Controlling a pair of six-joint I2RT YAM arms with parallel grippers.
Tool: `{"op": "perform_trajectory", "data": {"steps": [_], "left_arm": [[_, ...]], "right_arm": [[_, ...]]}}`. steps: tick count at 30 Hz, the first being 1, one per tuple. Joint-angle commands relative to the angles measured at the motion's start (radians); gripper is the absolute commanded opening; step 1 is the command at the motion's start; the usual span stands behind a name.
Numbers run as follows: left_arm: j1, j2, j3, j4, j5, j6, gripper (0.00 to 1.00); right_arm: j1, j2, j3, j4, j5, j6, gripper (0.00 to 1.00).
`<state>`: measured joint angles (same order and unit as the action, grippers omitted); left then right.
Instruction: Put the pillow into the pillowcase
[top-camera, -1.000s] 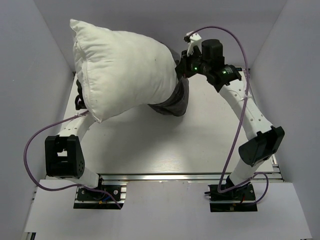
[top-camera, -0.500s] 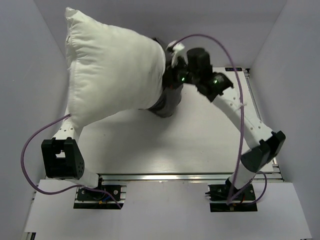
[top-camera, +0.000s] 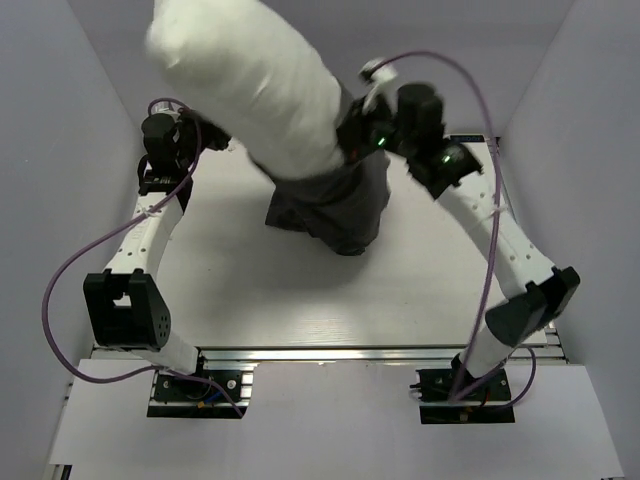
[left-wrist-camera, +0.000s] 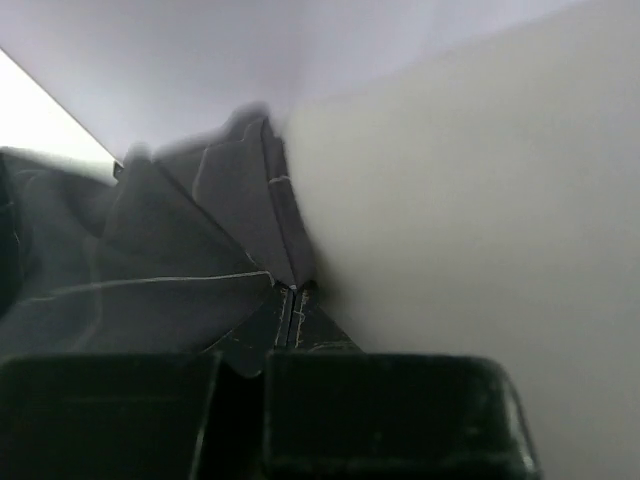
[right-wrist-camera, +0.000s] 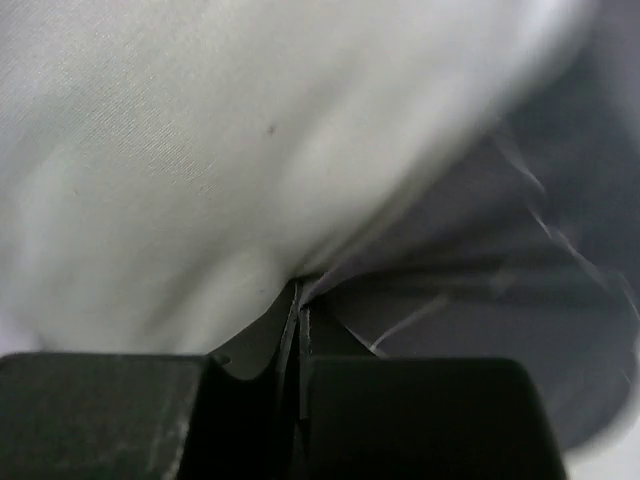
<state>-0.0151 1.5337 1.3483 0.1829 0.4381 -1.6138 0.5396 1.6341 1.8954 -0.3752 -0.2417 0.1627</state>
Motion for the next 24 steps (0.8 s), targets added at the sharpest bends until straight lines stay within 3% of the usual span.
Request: {"op": "perform_trajectory", "data": {"steps": [1, 4, 10, 17, 21, 24], "left_arm": [[0.007, 0.014, 0.009, 0.061, 0.039, 0.015, 0.0], [0.007, 0.075, 0.044, 0.167, 0.103, 0.014, 0.0], [0.007, 0.088, 0.103, 0.274, 0.182, 0.025, 0.0], [0.009, 0.103, 0.068, 0.421, 0.22, 0.014, 0.0], [0.009, 0.129, 0.052, 0.333, 0.245, 0.02, 0.0], [0.009, 0.134, 0.02, 0.215, 0.205, 0.086, 0.0]], "right_arm": [[0.212, -0.165, -0.108, 0.181, -0.021, -0.06, 0.0], [0.188, -0.07, -0.032, 0.197, 0.086, -0.095, 0.0], [0.004, 0.088, 0.125, 0.199, 0.179, -0.094, 0.0], [-0.017, 0.04, -0.045, 0.196, 0.161, -0.14, 0.0], [0.046, -0.028, -0.221, 0.249, 0.16, -0.15, 0.0], [0.037, 0.028, -0.22, 0.265, 0.18, -0.14, 0.0]]}}
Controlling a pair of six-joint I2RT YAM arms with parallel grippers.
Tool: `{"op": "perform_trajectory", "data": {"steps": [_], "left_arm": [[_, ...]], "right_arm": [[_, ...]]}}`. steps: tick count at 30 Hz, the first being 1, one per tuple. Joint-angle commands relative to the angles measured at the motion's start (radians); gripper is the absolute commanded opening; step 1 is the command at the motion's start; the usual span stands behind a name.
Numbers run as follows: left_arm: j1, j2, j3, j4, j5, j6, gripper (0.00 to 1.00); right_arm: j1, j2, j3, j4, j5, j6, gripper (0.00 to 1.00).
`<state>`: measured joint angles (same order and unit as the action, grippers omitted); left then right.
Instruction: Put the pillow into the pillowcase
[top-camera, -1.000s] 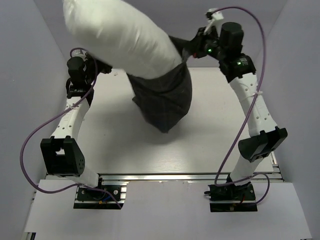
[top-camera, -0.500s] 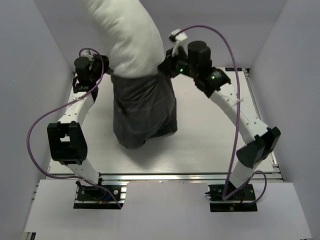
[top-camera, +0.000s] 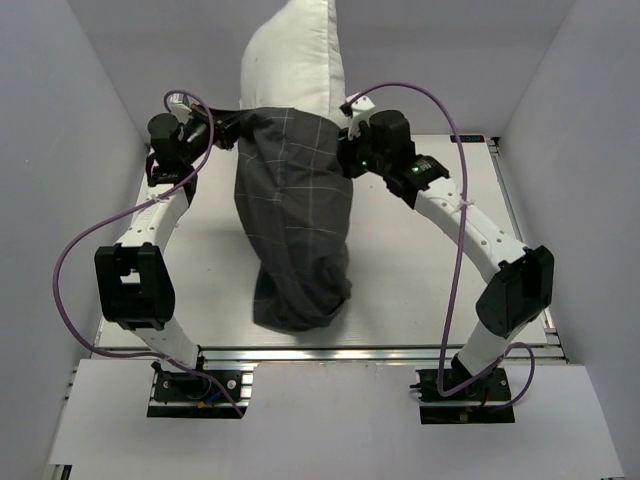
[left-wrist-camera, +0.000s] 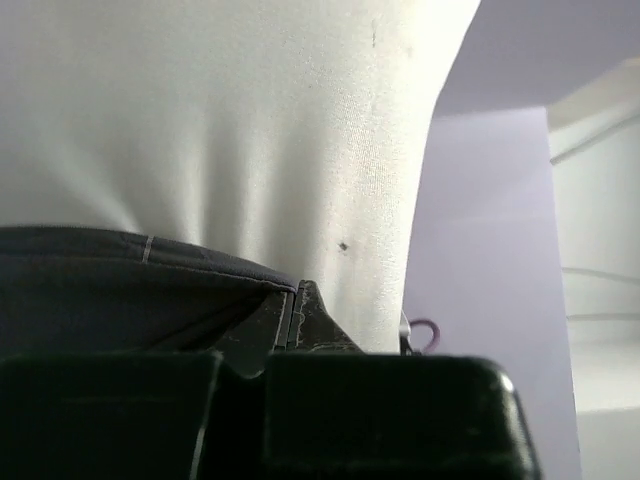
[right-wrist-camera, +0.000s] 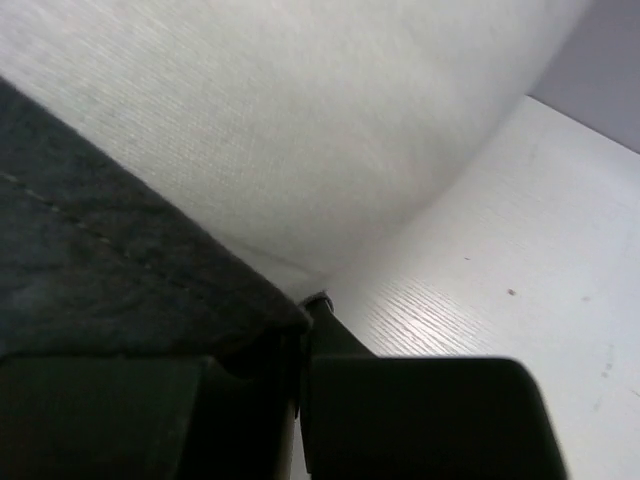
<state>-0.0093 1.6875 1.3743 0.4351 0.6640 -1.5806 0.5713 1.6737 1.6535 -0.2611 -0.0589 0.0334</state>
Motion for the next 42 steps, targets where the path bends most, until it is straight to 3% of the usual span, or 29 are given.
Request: {"op": "perform_trajectory", "data": {"steps": [1, 9, 23, 34, 38, 42], "left_arm": [[0.003, -0.006, 0.003, -0.094, -0.033, 0.068, 0.0], [0.006, 0.142, 0.072, -0.223, -0.072, 0.174, 0.0], [0.048, 0.31, 0.272, -0.564, -0.148, 0.37, 0.0], [0.042, 0.455, 0.4, -0.656, -0.19, 0.376, 0.0], [0.031, 0.541, 0.529, -0.719, -0.196, 0.396, 0.0], [0.025, 0.594, 0.549, -0.705, -0.178, 0.39, 0.0]], "right_arm": [[0.001, 0.012, 0.043, 0.148, -0.002, -0.01, 0.0], [-0.008, 0.21, 0.215, 0.166, 0.022, -0.067, 0.0], [-0.109, 0.36, 0.175, 0.154, 0.014, -0.041, 0.0], [-0.146, 0.457, 0.301, 0.198, -0.067, 0.003, 0.0], [-0.142, 0.423, 0.318, 0.217, -0.165, 0.048, 0.0], [-0.107, 0.322, 0.252, 0.267, -0.271, -0.004, 0.0]]}}
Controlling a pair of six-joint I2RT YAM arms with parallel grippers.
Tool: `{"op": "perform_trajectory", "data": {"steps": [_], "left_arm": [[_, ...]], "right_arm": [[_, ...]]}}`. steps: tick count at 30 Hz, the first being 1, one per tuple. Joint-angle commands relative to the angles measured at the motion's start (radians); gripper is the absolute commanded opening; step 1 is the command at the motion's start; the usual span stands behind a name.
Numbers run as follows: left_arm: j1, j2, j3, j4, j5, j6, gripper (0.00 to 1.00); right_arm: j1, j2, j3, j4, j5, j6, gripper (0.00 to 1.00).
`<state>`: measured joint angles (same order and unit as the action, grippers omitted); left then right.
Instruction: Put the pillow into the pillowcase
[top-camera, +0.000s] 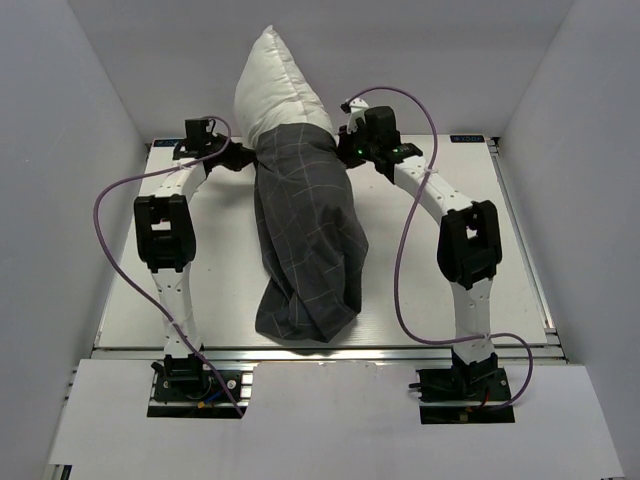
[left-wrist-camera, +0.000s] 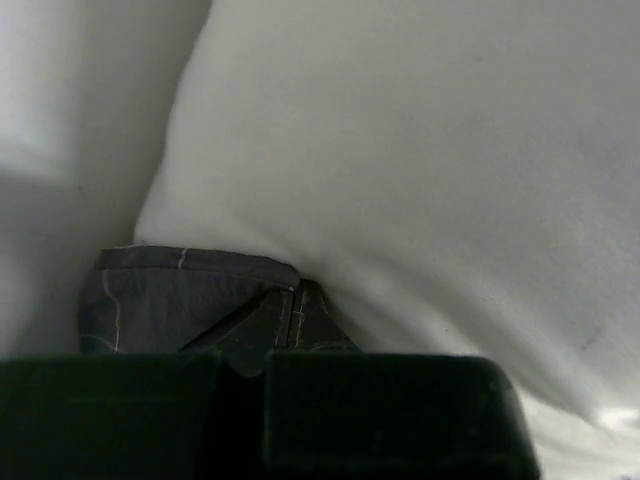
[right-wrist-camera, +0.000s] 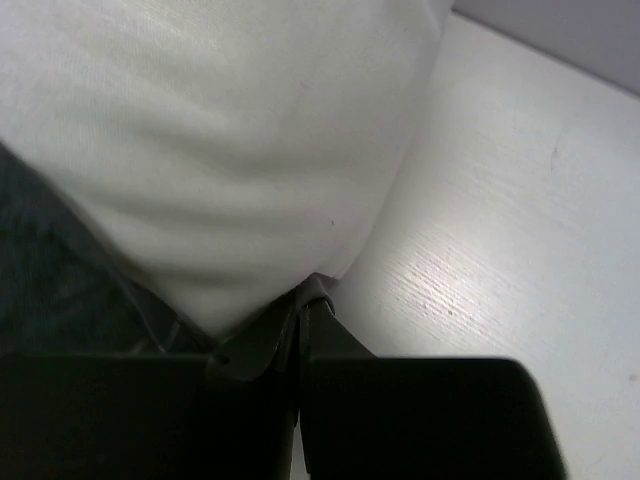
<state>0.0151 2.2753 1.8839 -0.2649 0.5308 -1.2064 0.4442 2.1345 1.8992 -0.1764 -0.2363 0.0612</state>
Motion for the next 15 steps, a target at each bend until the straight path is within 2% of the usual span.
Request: {"op": "perform_trajectory", "data": {"steps": [1, 7, 9, 15], "left_arm": [[0.0, 0.009, 0.035, 0.003, -0.04, 0.015, 0.0], [-0.037, -0.006, -0.049, 0.137, 0.014, -0.036, 0.0], [-0.046, -0.007, -0.066, 0.182, 0.053, -0.056, 0.0], [-0.069, -0.005, -0.132, 0.469, 0.167, -0.18, 0.0]], "right_arm": [[0.054, -0.206, -0.027, 0.243, -0.095, -0.056, 0.0], [0.227, -0.41, -0.265, 0.342, -0.09, -0.349, 0.0], [0.279, -0.435, -0.291, 0.351, -0.08, -0.433, 0.0], [0.363, -0.414, -0.296, 0.315, -0.035, -0.557, 0.0]]}}
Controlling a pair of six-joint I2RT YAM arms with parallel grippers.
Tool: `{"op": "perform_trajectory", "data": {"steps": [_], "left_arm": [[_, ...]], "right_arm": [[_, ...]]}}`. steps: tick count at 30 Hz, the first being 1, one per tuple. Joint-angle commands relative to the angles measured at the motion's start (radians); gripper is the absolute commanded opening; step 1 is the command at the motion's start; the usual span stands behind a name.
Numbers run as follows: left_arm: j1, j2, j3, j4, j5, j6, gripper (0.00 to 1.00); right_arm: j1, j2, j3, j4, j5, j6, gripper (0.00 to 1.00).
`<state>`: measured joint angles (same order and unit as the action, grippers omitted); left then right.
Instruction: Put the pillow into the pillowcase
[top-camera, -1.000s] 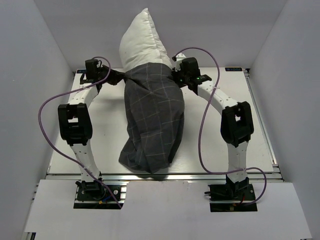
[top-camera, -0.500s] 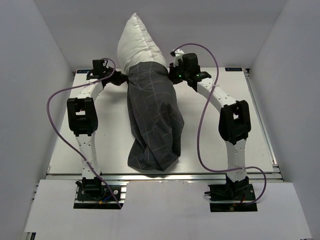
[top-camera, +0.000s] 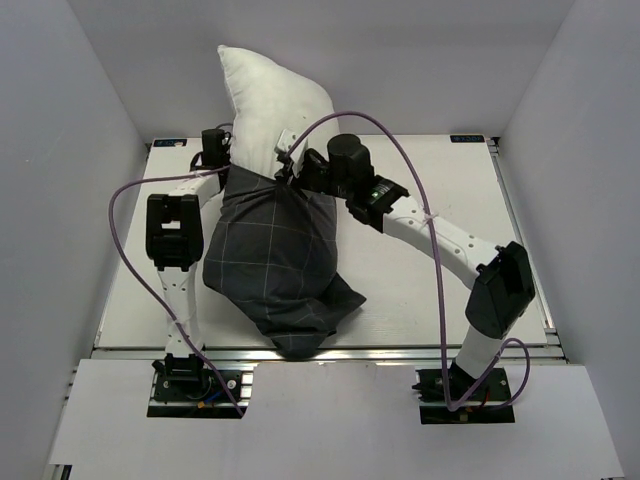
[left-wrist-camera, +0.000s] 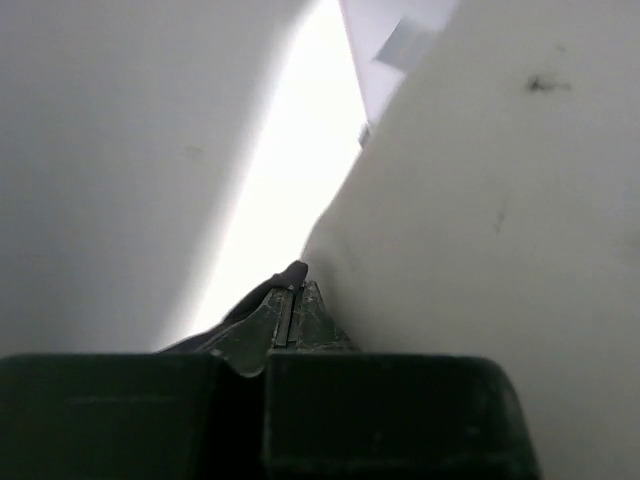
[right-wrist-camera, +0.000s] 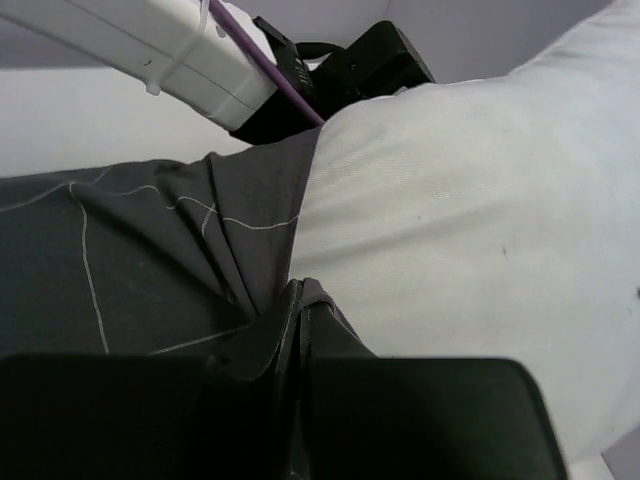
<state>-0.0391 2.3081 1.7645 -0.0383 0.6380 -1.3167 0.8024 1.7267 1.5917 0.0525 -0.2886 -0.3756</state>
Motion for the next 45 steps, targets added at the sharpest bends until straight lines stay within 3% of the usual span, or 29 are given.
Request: {"op": "perform_trajectory", "data": {"steps": [1, 3, 7, 13, 16, 21, 26, 32, 35, 45], "left_arm": [[-0.016, -0.039, -0.039, 0.317, 0.063, -0.096, 0.0], [-0.015, -0.055, -0.072, 0.398, 0.065, -0.119, 0.0], [-0.018, -0.039, -0.125, 0.793, 0.068, -0.257, 0.0], [-0.053, 0.12, 0.096, 1.217, 0.085, -0.507, 0.0], [-0.064, 0.183, 0.254, 1.311, 0.071, -0.582, 0.0], [-0.065, 0.192, 0.397, 1.38, 0.057, -0.619, 0.0], [-0.065, 0.12, 0.421, 1.436, 0.055, -0.651, 0.0], [-0.058, -0.07, 0.169, 1.394, 0.066, -0.612, 0.0], [-0.051, -0.142, 0.112, 1.371, 0.075, -0.56, 0.0], [-0.079, -0.046, 0.343, 1.38, 0.153, -0.562, 0.0]], "right_arm": [[0.006, 0.007, 0.026, 0.069, 0.026, -0.117, 0.0], [0.006, 0.049, 0.094, 0.011, 0.066, -0.103, 0.0], [0.009, 0.048, 0.096, 0.004, 0.109, -0.132, 0.0], [0.053, -0.007, 0.002, 0.053, 0.163, -0.224, 0.0], [0.072, -0.026, -0.031, 0.069, 0.192, -0.264, 0.0], [0.086, -0.052, -0.099, 0.135, 0.258, -0.354, 0.0], [0.057, -0.056, -0.105, 0.208, 0.376, -0.372, 0.0], [-0.104, -0.022, 0.141, 0.063, 0.393, -0.01, 0.0], [-0.201, -0.039, 0.185, 0.057, 0.365, 0.056, 0.0], [-0.258, -0.045, 0.067, 0.092, 0.395, -0.006, 0.0]]}}
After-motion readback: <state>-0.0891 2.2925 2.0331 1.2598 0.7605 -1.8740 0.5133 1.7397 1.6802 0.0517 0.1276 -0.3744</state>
